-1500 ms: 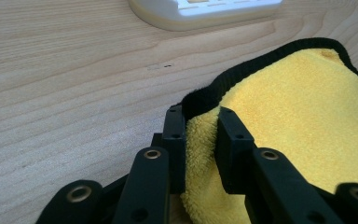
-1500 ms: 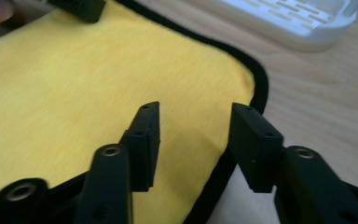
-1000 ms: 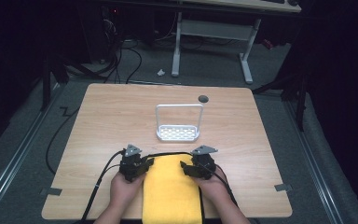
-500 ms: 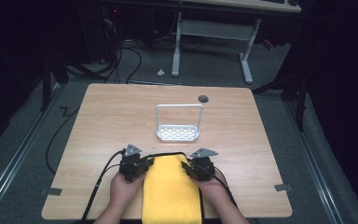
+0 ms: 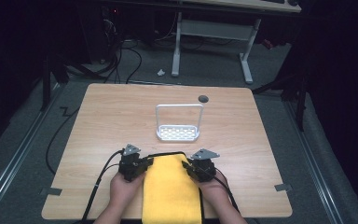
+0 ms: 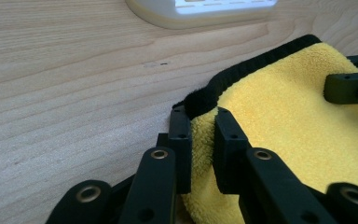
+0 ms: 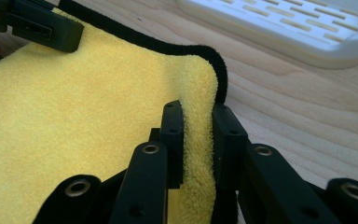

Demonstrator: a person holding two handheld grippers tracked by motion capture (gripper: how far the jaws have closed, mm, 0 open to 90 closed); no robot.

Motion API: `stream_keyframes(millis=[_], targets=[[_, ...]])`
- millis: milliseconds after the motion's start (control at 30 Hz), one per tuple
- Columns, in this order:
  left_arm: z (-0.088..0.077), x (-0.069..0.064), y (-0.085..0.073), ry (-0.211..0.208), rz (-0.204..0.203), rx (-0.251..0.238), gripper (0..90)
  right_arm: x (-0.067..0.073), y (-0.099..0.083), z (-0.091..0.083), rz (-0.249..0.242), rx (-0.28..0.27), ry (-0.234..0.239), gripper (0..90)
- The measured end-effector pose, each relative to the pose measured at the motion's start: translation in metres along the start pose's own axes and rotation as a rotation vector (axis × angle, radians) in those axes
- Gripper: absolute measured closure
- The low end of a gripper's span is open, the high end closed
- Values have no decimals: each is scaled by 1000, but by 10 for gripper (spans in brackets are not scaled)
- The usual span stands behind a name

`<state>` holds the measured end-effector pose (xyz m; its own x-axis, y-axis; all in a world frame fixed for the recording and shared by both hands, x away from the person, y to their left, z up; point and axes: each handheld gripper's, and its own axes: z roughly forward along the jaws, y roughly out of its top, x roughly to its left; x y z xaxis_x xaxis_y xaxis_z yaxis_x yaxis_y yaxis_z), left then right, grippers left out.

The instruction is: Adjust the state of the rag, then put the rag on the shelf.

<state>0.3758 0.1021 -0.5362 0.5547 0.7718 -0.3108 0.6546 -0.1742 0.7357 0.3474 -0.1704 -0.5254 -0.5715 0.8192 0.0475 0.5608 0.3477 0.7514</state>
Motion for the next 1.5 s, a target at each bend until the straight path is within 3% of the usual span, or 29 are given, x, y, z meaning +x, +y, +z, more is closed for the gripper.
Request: stream_keyframes(millis=[200, 333, 367, 400, 533, 833, 1033, 1167, 1500], targets=[[-3, -4, -1, 15, 33, -36, 800, 2, 0, -3, -29, -21, -3, 775], [-7, -6, 0, 16, 40, -55, 801, 2, 3, -11, -32, -51, -5, 775], [-8, -6, 1, 9, 24, -61, 802, 3, 3, -13, -36, -61, -9, 775], [-10, -7, 2, 6, 15, -73, 805, 4, 4, -15, -48, -68, -12, 775], [-16, -12, 9, 4, 42, -122, 819, 6, 8, -19, -55, -98, -42, 775], [-28, -23, 33, -6, 107, -199, 826, 6, 22, -32, -79, -150, -96, 774], [-33, -29, 50, -21, 120, -242, 826, 1, 34, -44, -60, -186, -122, 773], [-38, -34, 63, -30, 146, -278, 827, -1, 42, -52, -71, -220, -146, 773], [-50, -43, 89, -37, 163, -351, 830, -7, 66, -76, -73, -301, -178, 773]])
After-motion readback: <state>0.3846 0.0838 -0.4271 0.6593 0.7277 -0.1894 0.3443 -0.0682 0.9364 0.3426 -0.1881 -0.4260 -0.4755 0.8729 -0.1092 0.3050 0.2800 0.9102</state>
